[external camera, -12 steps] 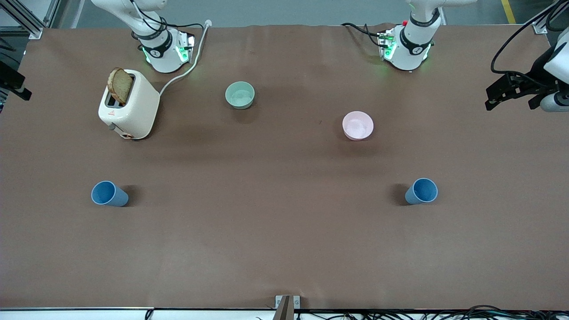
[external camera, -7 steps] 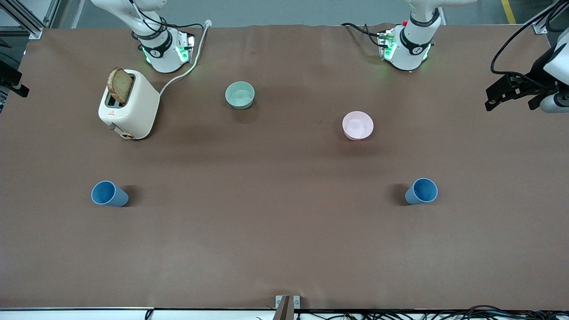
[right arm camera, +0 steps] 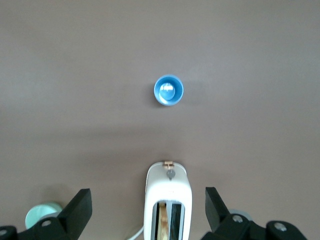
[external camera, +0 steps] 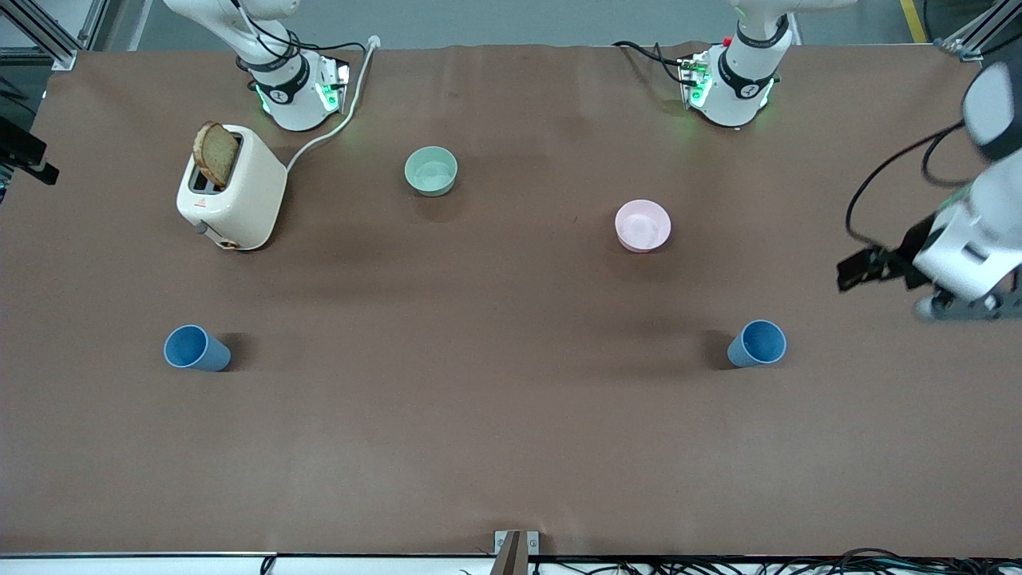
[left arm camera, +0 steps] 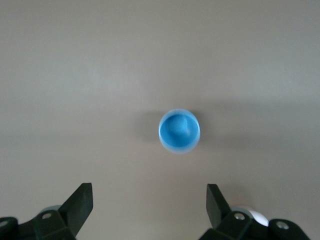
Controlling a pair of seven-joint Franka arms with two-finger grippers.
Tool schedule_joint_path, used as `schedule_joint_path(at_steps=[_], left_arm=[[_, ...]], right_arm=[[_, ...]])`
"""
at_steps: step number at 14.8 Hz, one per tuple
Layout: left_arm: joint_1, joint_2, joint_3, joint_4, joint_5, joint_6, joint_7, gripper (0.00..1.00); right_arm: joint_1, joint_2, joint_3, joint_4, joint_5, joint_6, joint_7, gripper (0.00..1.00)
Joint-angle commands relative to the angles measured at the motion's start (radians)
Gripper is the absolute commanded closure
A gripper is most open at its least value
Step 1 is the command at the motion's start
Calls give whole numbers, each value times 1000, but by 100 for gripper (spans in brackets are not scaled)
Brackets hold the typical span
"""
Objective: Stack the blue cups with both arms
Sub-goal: 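Grasp one blue cup with the left gripper while the right gripper grasps the other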
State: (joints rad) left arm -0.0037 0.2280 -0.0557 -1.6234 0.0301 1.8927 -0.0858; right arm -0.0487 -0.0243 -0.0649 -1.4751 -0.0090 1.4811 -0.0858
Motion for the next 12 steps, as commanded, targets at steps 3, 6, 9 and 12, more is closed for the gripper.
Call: schedule_joint_path(at_steps=[3,6,9,12], left_arm=[[21,118,1,-165,14,334,-6,0],[21,197,1,-184,11,420,-9,15],[21,234,-1,-205,4,425,-9,27],[21,241,-4,-231,2,430,-8,32]], right_arm=[[-55,26,2,-264,-3,325,-61,0],[-66,98,0,-367,23,528,-66,0],[-76,176,0,-470,23,725,-68,4],[-86,259,0,-560,23,939,-75,8]])
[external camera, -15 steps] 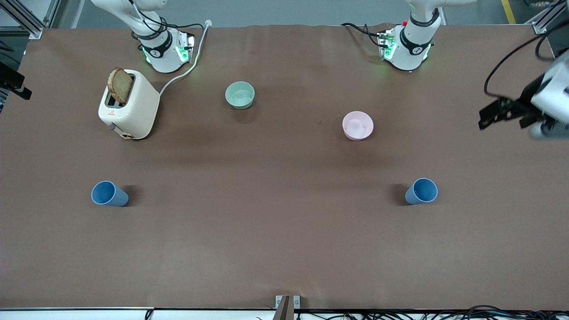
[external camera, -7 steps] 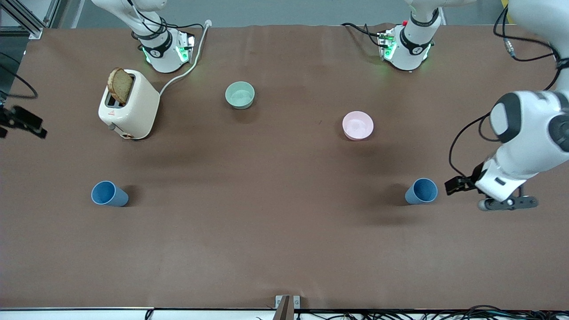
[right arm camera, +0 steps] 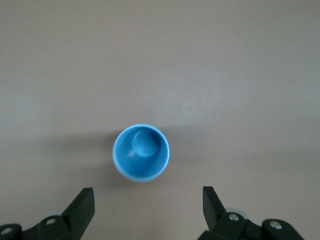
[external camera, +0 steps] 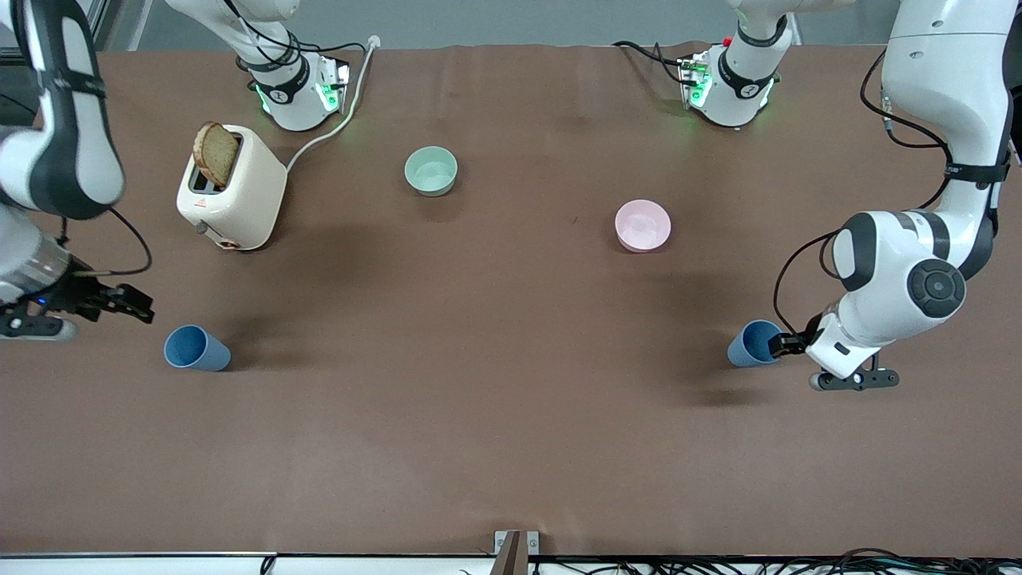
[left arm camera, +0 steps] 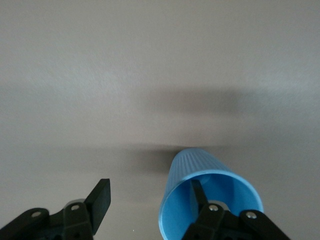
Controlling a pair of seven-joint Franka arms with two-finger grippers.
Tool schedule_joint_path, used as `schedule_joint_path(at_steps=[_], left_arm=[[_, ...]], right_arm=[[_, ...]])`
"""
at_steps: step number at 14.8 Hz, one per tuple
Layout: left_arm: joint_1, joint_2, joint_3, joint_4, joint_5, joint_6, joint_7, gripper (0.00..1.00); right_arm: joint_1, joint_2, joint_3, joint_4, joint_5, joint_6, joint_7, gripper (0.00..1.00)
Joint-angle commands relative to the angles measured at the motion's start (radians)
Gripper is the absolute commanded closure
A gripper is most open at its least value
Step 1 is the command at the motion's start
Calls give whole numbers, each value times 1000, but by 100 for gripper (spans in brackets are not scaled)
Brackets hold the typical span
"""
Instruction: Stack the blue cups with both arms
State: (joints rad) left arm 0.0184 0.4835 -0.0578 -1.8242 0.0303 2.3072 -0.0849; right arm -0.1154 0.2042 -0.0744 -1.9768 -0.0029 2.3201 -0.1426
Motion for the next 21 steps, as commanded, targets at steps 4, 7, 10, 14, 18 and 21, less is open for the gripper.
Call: schedule_joint_path(at_steps=[4,7,10,14,18,21], left_arm=[[-6,0,-4,-38,2,14,-9,59],[-14,1,-5,-30,0,14,-7,99],[-14,-5,-28,-24,0,6,-6,100],[-18,-13,-166,20,-46,-11,-146,100],[-177,27,-249,89,-36,-12,-500,100],[-314,93,-249,166,-33,-12,-703,100]], right_arm=[[-33,133,13,-57,17,174,-18,18],[-44,175,16,-54,18,197,-18,27],[-44,202,19,-51,70,213,-18,67],[-40,208,19,-34,135,206,-17,97],[14,164,21,-28,136,153,-2,98],[126,74,21,-33,136,3,171,98]])
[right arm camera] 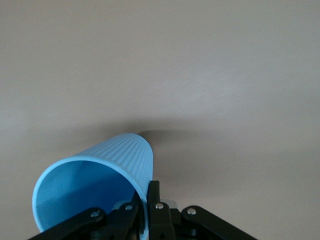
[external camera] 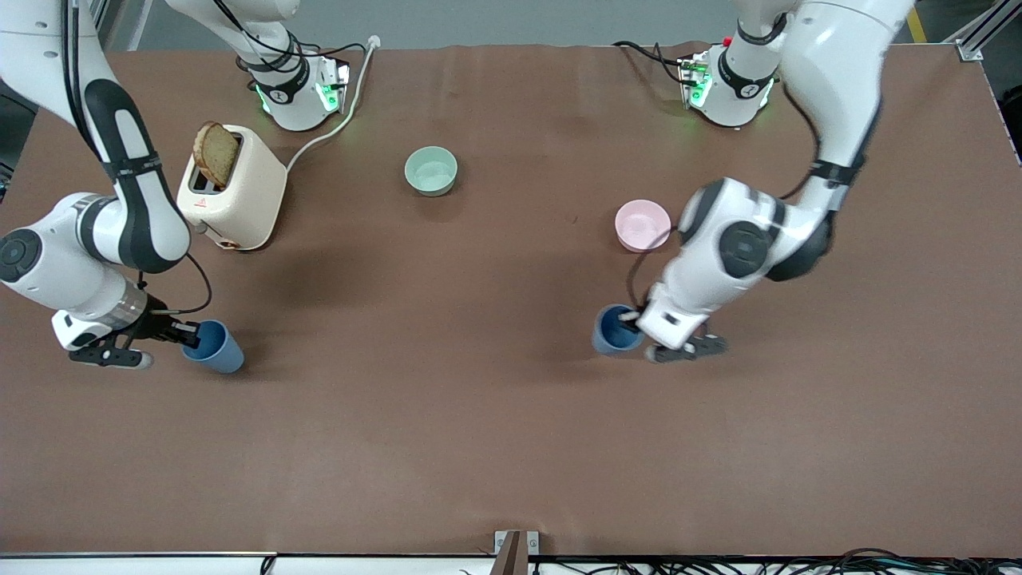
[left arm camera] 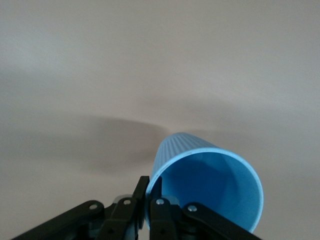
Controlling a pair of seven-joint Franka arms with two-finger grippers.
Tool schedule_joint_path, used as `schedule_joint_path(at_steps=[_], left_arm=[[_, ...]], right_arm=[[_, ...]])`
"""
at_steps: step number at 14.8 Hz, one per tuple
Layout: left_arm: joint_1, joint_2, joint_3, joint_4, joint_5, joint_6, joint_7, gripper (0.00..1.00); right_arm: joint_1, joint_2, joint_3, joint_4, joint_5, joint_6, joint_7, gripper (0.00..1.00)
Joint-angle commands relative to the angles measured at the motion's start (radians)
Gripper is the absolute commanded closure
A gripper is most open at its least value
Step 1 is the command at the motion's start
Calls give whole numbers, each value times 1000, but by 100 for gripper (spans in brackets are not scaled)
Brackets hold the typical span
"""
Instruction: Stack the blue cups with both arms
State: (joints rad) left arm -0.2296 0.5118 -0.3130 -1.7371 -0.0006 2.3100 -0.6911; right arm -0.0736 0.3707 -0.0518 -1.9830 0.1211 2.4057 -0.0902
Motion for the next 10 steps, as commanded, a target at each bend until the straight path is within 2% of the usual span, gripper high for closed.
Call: schedule_joint_path(at_steps=[1,5,8,9,10], left_arm=[[-117,91,9,108,-2,-15,-150,100],[-233,178,15,188,1,-9,-264,100],[-247,211,17,191,2,-3,-266,98],[-249,215,17,191,2,-3,-265,95],[-249,215,17,192,1,-3,-265,84]], right_arm=[[130,-113,-2,-26,12,-120,195,98],[274,-148,-2,-26,12,-180,401,98],[409,-156,-2,-19,12,-188,600,99],[441,-153,-2,-17,12,-184,645,99],[468,-150,-2,-11,14,-181,682,99]])
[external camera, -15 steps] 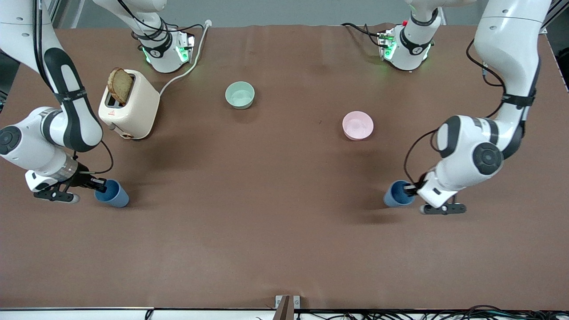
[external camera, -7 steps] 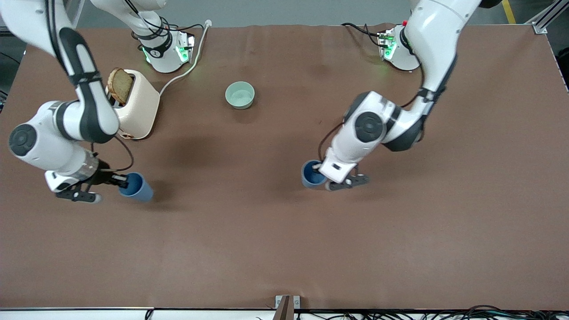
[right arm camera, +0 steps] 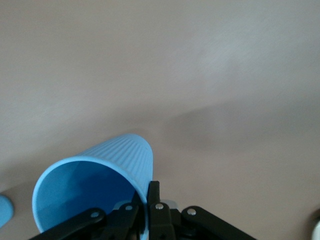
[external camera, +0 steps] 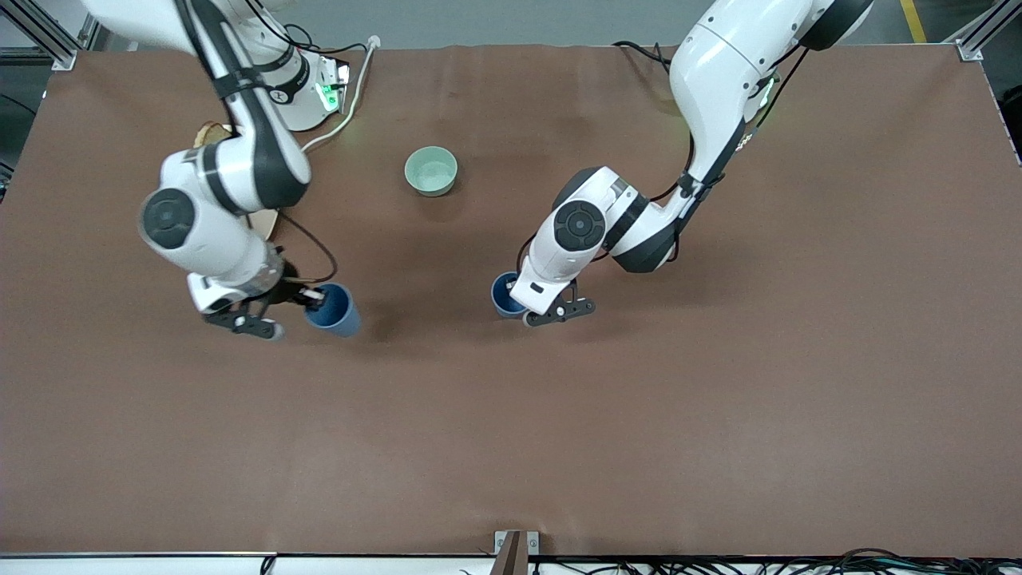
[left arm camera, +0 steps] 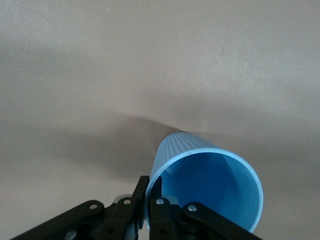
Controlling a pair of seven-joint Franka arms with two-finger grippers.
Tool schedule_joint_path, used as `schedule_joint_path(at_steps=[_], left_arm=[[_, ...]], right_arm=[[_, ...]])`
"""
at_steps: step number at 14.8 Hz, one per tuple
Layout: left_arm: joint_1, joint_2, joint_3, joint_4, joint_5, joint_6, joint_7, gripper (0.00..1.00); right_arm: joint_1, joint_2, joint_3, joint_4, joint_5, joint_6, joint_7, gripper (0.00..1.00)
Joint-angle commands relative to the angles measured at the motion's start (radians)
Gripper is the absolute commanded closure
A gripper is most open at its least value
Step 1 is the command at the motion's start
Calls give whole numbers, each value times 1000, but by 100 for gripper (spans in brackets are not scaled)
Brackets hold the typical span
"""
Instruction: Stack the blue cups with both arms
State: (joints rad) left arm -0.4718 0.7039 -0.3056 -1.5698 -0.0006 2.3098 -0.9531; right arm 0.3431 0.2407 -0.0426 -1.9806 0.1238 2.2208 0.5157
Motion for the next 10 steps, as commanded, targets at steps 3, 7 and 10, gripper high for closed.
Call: schedule_joint_path(at_steps=[3,7,10], left_arm=[[-2,8,10,69,5,-16,-3,0],[67,-93,11,172,10,-205,0,0],[177,-196,5,206,104,-352,17,0]], right_arm=[[103,-17,-10,11,34,4,135,99],[180,-17,-10,81,125,-7,200,99],[244,-17,-10,117,128,-7,254,99]])
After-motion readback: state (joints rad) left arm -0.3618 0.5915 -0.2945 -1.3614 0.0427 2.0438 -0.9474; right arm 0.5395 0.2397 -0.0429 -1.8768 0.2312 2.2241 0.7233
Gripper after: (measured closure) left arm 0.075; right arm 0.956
